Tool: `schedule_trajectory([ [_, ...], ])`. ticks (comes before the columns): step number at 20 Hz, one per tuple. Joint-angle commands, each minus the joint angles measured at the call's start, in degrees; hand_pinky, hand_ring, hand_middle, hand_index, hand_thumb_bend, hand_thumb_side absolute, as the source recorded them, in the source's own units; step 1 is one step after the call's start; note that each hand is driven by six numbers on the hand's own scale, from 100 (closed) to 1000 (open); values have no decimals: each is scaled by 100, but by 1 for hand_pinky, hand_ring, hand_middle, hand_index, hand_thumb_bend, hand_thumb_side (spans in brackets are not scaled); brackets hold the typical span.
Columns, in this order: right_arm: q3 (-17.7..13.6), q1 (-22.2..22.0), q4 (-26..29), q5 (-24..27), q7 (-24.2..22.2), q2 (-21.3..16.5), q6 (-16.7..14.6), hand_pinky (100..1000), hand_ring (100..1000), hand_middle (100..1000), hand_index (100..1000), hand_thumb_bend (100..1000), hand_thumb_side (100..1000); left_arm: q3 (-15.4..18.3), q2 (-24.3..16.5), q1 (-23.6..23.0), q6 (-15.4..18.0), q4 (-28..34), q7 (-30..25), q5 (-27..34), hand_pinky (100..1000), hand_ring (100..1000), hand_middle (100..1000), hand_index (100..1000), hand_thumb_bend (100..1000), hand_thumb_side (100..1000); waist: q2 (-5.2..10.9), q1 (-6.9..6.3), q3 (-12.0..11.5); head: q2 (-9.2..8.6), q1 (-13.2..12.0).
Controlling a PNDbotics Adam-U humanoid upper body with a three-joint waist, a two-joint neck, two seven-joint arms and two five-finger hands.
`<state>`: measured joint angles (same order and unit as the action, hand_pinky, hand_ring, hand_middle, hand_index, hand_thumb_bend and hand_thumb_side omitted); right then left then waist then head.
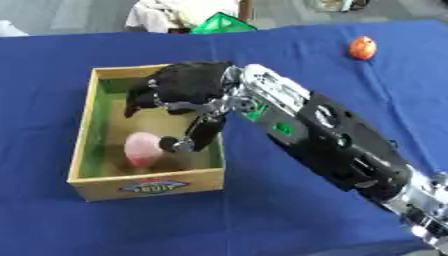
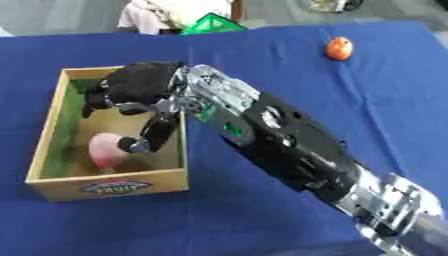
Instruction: Pick up objects on the table and place them in the box.
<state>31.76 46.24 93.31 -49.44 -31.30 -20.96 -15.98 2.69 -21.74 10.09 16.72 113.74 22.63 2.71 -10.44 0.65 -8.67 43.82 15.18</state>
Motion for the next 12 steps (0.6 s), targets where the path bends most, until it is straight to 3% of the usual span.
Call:
schedule_trajectory([
  [1,-290,44,256,-13,198,-120,83,799,828,821,884,120,269,25,-111,23,4,85,-10,15,752,865,728,763,235,810,89,-33,16,29,-26],
  [2,-379,33,338,31,266,-148,140,799,826,819,885,187,254,26,-109,20,3,85,-10,15,752,865,728,763,235,810,90,-35,24,29,-33],
  [6,-880,-16,784,323,505,-419,477,799,817,811,886,157,257,41,-111,6,4,85,2,5,752,865,728,763,234,809,91,-41,66,29,-66],
  [12,-1690,-228,1106,798,735,-1382,1109,800,824,813,888,161,258,72,-132,-34,4,85,37,-31,753,865,729,762,233,811,92,-32,155,29,-158],
])
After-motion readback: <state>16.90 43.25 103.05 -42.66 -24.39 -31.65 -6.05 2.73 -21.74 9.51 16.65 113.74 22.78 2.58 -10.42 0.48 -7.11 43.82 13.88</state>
